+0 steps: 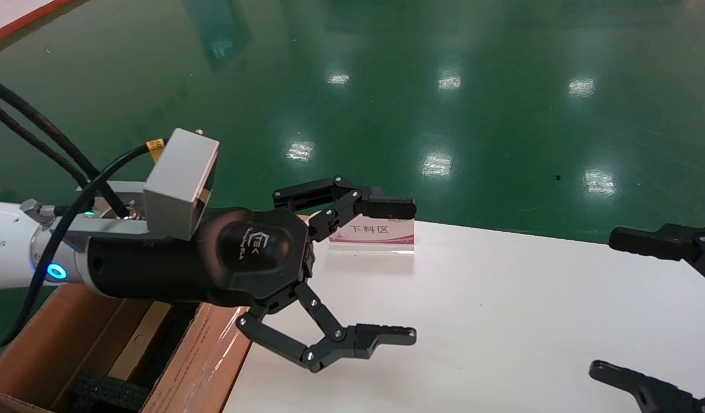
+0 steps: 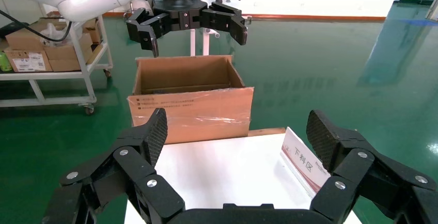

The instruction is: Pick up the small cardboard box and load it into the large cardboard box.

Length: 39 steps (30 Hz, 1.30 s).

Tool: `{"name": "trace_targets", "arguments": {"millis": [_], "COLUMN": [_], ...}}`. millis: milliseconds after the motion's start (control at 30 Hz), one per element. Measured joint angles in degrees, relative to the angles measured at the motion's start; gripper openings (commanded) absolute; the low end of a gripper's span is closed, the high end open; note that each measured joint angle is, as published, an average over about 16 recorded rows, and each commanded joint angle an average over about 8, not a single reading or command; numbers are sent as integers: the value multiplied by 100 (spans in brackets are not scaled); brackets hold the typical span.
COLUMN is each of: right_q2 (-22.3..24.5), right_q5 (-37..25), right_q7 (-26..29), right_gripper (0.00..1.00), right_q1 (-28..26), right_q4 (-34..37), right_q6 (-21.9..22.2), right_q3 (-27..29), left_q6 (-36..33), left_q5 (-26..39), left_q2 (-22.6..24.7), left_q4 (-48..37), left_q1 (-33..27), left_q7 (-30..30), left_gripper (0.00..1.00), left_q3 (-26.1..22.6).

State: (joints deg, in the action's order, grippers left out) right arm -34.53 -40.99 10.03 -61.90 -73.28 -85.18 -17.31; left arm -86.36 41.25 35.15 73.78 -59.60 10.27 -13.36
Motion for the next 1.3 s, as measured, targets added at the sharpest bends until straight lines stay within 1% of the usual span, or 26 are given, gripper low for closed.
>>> {"name": "trace_targets", "arguments": {"millis": [100, 633, 1300], "right_q2": [0, 0, 0], "right_q5": [0, 1, 1], "right_q7": [0, 1, 1], "right_gripper": [100, 100, 100], "right_q1": [0, 0, 0], "right_q4": [0, 1, 1], "right_q6": [0, -1, -1], "right_q3": [0, 0, 0], "left_q6": [-8, 51, 70], "left_q5": [-8, 44, 59], "left_q2": [2, -8, -13], "left_q4": [3, -16, -22], "left_q1": [19, -150, -203], "left_q7": [-4, 42, 53], "left_gripper": [100, 100, 100], "left_q3": [25, -207, -275]}}
